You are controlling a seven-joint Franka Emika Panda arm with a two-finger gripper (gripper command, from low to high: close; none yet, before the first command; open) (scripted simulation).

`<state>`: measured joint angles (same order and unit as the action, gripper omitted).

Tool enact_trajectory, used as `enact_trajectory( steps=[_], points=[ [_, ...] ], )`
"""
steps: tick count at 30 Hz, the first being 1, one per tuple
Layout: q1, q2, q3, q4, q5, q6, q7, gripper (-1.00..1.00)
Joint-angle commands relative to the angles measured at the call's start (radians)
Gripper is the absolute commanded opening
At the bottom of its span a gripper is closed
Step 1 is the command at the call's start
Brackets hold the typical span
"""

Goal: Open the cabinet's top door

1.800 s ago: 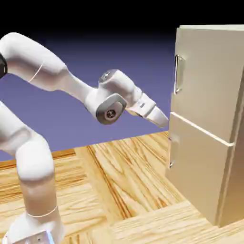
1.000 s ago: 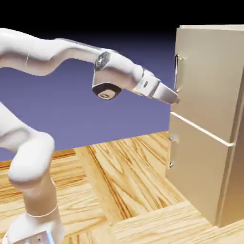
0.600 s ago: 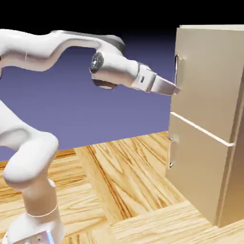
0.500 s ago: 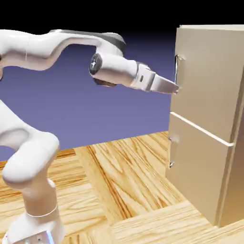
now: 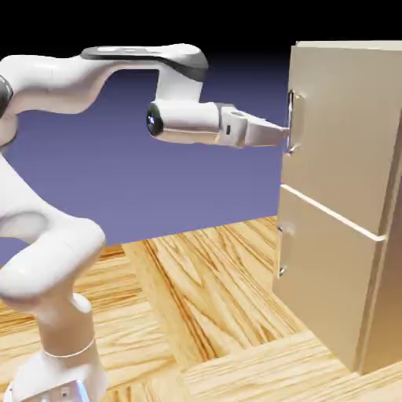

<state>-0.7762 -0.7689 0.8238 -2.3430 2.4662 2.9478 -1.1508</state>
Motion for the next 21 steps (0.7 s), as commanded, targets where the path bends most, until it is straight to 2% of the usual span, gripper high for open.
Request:
enact_trajectory(
  steps=[1,9,11,17,18,21],
  points=[
    [-0.014,-0.004,0.015,0.008,0.044,-0.002,-0.033,0.00],
    [-0.125,-0.032,0.131,0.074,0.392,-0.014,-0.300,0.00],
    [-0.129,-0.032,0.134,0.076,0.403,-0.015,-0.309,0.00],
    [-0.321,0.048,0.275,0.212,0.430,-0.033,-0.337,0.00],
    [-0.321,0.048,0.275,0.212,0.430,-0.033,-0.337,-1.00],
    [-0.249,0.083,0.219,0.184,0.431,-0.048,-0.388,-1.00]
  ],
)
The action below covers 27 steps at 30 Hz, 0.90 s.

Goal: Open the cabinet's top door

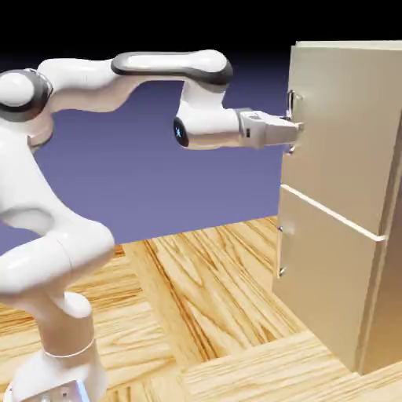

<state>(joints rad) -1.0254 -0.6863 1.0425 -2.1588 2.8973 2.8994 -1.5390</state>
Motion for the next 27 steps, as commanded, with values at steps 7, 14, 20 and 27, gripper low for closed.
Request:
enact_trajectory(
  steps=[7,14,20,27],
  points=[
    [0.254,0.094,-0.213,-0.073,0.002,-0.029,-0.158,-1.00],
    [0.508,0.095,-0.441,-0.176,-0.148,-0.080,-0.120,-1.00],
    [0.694,0.018,-0.637,-0.311,-0.408,-0.170,0.049,-1.00],
    [0.822,-0.094,-0.835,-0.449,-0.713,-0.303,0.225,-1.00]
  ],
)
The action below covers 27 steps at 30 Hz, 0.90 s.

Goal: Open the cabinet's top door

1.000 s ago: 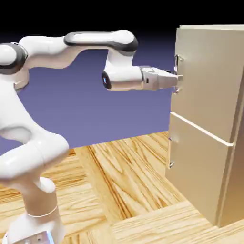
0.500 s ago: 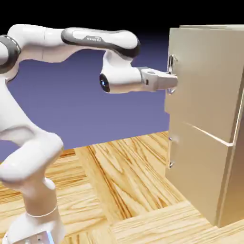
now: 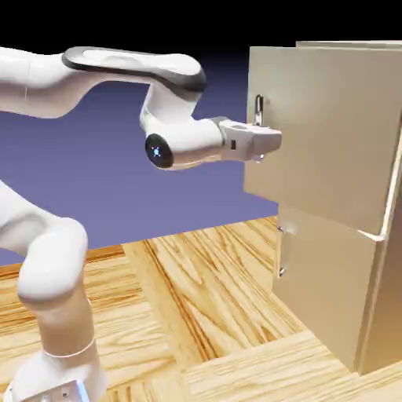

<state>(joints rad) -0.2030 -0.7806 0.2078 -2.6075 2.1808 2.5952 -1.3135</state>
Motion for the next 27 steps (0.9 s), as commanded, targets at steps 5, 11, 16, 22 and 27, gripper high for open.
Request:
enact_trajectory(
  steps=[5,11,16,22,27],
  points=[
    [0.036,-0.076,-0.134,-0.076,-0.214,-0.122,0.106,-1.00],
    [0.032,-0.139,-0.306,-0.127,-0.475,-0.316,0.203,-1.00],
    [0.012,-0.141,-0.474,-0.118,-0.690,-0.522,0.248,-1.00],
    [0.019,-0.066,-0.681,-0.033,-0.905,-0.783,0.257,-1.00],
    [0.072,0.040,-0.851,0.089,-1.039,-1.000,0.240,-1.00]
  ],
)
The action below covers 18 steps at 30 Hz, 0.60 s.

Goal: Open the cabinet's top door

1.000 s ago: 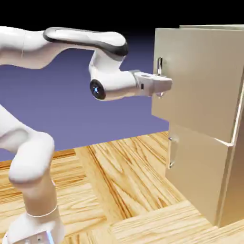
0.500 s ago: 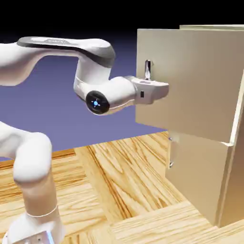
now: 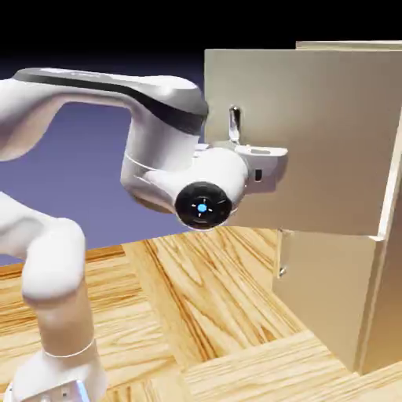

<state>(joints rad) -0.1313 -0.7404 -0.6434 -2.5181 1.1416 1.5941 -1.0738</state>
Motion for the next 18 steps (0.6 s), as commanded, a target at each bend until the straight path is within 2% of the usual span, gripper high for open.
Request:
enact_trajectory(
  steps=[1,11,18],
  points=[
    [0.016,0.025,-0.034,0.029,-0.021,-0.042,-0.005,-1.00],
    [0.251,0.300,-0.391,0.345,-0.135,-0.459,-0.088,-1.00],
    [0.451,0.453,-0.645,0.502,-0.136,-0.658,-0.150,-1.00]
  ],
)
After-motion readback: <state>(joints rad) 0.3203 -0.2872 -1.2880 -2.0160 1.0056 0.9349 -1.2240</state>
